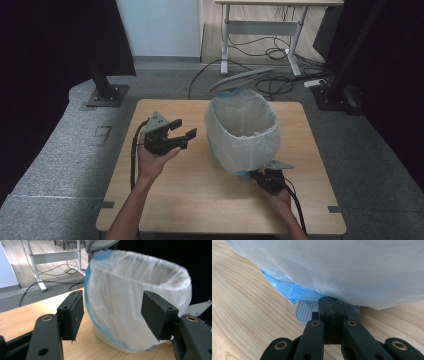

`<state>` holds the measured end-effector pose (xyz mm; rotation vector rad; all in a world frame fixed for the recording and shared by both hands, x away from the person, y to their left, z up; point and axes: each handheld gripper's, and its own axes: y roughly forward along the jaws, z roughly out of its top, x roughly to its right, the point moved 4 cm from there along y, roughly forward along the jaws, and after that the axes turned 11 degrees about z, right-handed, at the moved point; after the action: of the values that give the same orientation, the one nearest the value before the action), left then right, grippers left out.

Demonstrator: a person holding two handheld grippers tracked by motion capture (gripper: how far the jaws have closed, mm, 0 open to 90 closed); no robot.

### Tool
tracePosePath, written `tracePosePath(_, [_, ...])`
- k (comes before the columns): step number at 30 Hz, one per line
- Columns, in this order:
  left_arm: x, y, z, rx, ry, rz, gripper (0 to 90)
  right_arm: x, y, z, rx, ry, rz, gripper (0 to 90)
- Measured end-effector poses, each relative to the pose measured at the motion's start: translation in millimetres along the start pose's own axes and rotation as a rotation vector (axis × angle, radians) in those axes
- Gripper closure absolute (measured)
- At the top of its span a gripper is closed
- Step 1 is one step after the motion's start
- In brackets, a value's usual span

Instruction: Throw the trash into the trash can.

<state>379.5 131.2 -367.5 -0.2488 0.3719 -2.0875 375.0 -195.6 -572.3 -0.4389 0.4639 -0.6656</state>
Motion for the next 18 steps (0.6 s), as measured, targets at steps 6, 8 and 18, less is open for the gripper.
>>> tracePosePath(6, [-3.0,-0.2,-20.5,-0.024,-0.001,0.001,35.1,0.0,0.0,0.0,0.0,-0.001,0.0,88.8])
tracePosePath(8, [-3.8,0.0,-24.4,-0.029,-0.002,0.007,35.1,-0.1,0.0,0.0,0.0,0.0,-0.001,88.8])
tracePosePath(18, [-9.6,-3.7,-45.5,-0.043,-0.014,0.014,35.3,-0.1,0.0,0.0,0.0,-0.001,0.0,88.6])
